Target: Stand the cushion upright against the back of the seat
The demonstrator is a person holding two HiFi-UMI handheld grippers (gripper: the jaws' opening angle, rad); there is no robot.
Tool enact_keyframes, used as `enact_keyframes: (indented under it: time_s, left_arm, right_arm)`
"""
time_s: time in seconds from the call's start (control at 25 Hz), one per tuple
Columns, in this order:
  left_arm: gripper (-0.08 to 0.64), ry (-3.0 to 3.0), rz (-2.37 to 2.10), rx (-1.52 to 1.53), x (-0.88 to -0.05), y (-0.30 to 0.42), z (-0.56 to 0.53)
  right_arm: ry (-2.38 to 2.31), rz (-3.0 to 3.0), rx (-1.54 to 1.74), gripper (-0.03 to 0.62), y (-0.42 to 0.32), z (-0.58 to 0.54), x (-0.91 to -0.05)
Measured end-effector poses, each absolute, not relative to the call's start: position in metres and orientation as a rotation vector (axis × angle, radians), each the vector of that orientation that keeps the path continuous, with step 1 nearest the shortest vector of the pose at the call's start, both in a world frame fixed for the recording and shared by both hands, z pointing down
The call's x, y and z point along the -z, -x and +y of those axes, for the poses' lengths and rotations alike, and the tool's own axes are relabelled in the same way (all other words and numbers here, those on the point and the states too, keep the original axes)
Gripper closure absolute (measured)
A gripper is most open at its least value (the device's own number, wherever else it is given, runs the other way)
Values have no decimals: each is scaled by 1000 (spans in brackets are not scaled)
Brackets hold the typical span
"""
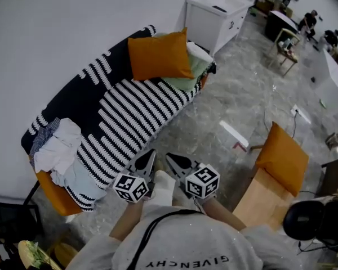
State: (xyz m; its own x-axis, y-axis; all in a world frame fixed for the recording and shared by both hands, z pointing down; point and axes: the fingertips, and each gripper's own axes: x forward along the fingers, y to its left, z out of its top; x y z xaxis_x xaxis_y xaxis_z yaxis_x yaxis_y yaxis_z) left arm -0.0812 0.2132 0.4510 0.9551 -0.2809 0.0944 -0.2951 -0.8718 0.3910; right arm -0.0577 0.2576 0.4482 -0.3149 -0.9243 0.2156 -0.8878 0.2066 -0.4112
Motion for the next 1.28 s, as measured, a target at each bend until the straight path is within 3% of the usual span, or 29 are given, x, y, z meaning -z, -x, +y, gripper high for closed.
enact_keyframes:
  time_s: [0.68,1.28]
  left_arm:
    - [537,-2695,-377,-51,-454,-25,13]
    - [537,-2725,-404,-50,-464,-73,-82]
  right_arm:
    - [1810,2389,772,574,-41,58,-453]
    - [1892,2328,736,572,-109,-25,-461]
